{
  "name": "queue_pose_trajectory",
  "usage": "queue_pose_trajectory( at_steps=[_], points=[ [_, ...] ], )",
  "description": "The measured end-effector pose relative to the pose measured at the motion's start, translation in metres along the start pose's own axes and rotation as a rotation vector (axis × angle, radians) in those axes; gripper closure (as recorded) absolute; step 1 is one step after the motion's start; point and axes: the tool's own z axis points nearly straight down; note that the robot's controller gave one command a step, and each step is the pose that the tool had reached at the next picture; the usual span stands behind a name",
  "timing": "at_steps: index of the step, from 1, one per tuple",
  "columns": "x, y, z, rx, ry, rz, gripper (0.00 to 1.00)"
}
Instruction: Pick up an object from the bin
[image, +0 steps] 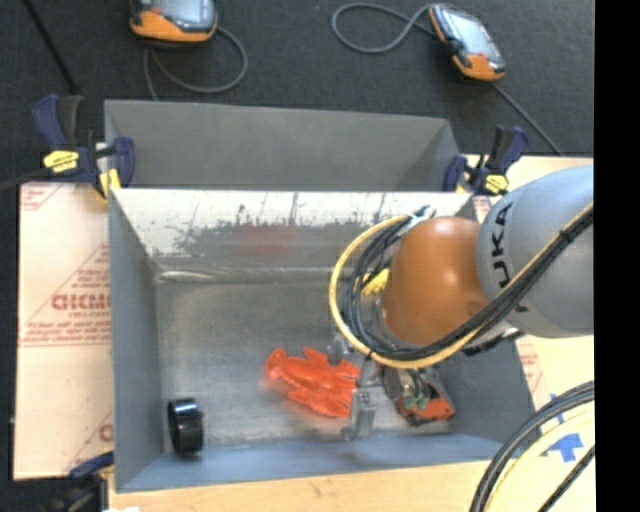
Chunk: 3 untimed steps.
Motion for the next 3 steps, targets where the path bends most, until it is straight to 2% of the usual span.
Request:
queue_pose_trajectory(
  at_steps=[1, 2, 3],
  points=[
    [0.0, 0.0, -0.003, 0.0, -0.004, 0.0, 0.0],
    [-0.008, -0.012, 0.049, -0.001, -0.015, 0.024, 0.0],
    [-0.016, 0.001, 0.074, 0.001, -0.009, 0.04, 0.0]
  ],
)
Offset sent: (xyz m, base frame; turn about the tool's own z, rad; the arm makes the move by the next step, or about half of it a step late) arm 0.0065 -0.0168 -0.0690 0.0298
